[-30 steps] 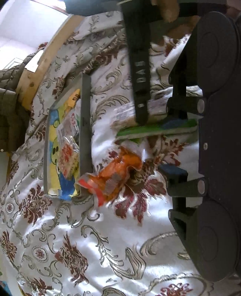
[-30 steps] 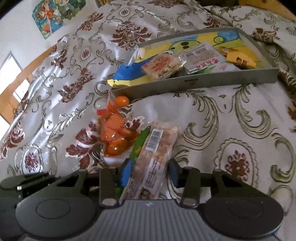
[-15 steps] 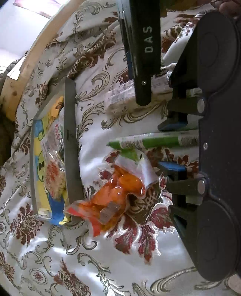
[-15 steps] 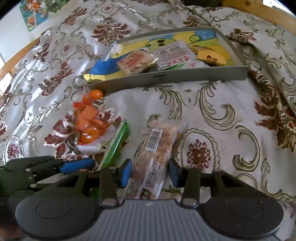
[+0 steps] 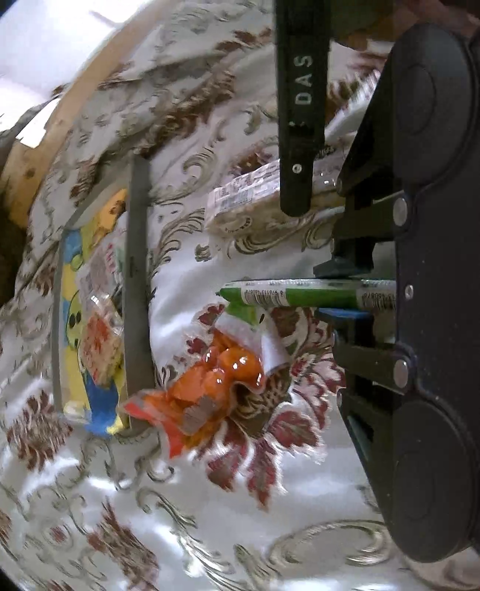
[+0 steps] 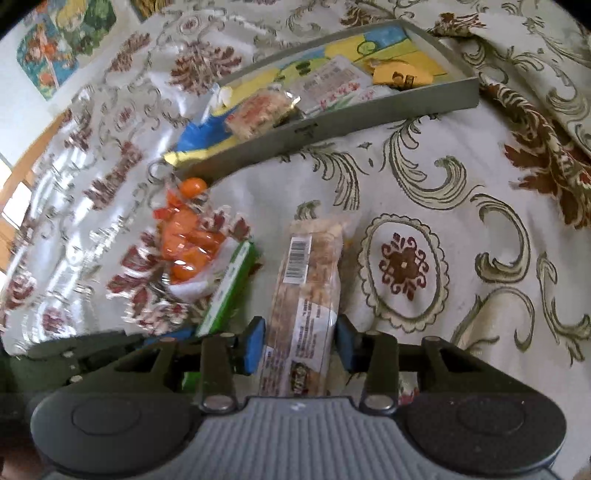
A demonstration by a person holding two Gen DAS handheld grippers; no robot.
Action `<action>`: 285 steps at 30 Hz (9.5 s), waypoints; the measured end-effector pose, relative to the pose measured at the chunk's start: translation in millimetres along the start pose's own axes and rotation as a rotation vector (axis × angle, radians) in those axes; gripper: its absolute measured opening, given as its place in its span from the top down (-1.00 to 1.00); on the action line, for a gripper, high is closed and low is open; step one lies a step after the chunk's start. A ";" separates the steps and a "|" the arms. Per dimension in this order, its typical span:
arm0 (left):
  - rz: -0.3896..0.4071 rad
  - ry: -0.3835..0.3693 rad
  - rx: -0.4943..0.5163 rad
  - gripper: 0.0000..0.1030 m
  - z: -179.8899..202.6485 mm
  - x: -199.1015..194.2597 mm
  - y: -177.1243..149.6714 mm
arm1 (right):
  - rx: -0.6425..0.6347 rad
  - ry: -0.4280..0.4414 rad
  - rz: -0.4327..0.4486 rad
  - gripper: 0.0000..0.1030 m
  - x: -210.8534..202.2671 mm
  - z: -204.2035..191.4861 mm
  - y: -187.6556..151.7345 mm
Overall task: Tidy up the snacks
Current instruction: 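Carry both items over the grey tray and open both grippers to drop them, then pull both grippers back from the tray toward the orange mesh bag, then grasp the orange mesh bag with the right gripper while the left gripper grasps a loose tangerine, then carry the bag and tangerine over the grey tray and open both grippers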
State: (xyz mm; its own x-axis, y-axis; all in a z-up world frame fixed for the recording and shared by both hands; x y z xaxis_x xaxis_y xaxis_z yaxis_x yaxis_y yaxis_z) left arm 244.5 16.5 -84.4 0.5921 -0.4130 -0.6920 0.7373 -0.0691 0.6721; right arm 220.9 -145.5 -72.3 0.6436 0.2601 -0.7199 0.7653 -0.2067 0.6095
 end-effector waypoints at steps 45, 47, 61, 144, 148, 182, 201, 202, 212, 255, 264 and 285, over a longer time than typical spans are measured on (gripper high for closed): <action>0.445 0.146 -0.118 0.66 -80.1 84.5 167.6 | 0.038 0.040 0.322 0.15 108.5 -3.3 211.0; 0.413 0.152 -0.133 0.66 -82.0 91.9 166.3 | 0.038 0.026 0.296 0.16 121.1 -1.2 206.2; 0.364 0.105 -0.174 0.59 -80.4 101.2 163.7 | -0.032 -0.045 0.266 -0.12 123.9 3.1 193.2; 0.262 0.477 -0.382 -0.99 -48.1 -163.6 -29.3 | -0.313 -0.074 0.353 -1.00 -90.5 -63.1 -24.5; 0.250 0.491 -0.403 -0.99 -58.7 -157.3 -29.1 | -0.333 -0.056 0.345 -1.00 -80.8 -72.1 -18.1; 0.268 0.397 0.102 -0.98 -100.0 -2.9 107.6 | -0.897 -0.016 0.336 -0.98 39.7 -118.6 -6.5; 0.272 0.157 -0.073 -0.98 -119.4 37.9 105.2 | -0.753 0.028 0.197 -0.34 102.2 -120.0 17.3; 0.272 0.148 -0.062 -0.98 -118.1 37.9 105.5 | -0.757 0.023 0.191 -0.32 100.3 -119.9 16.9; 0.231 0.165 0.022 -0.96 -112.8 47.2 97.9 | -0.705 -0.186 0.111 0.03 77.9 -75.1 39.6; 0.221 0.161 -0.015 0.33 -70.2 42.5 107.4 | -0.351 0.023 0.159 0.22 77.4 -68.3 61.5; 0.238 0.151 -0.030 0.33 -69.8 34.2 112.9 | -0.374 0.014 0.146 0.18 82.9 -70.9 55.4; 0.398 0.141 -0.062 0.33 -76.4 11.6 138.8 | -0.265 0.071 0.208 0.33 68.6 -66.3 64.6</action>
State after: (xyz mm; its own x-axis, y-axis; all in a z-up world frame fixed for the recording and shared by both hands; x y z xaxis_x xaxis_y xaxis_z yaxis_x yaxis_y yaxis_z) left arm 378.6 71.5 -19.3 0.8700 -0.2679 -0.4139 0.4577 0.1272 0.8799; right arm 313.9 -78.5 -60.2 0.7759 0.3051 -0.5522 0.5830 -0.0123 0.8124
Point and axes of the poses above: each gripper's, at about its wrist camera, not at the fingertips, and x roughly the way its jaws point, z to its right, y to its top, the point moved 5 cm from there along x, roughly the way its jaws point, and after that the axes turned 6 degrees about z, right-handed, at the moved point
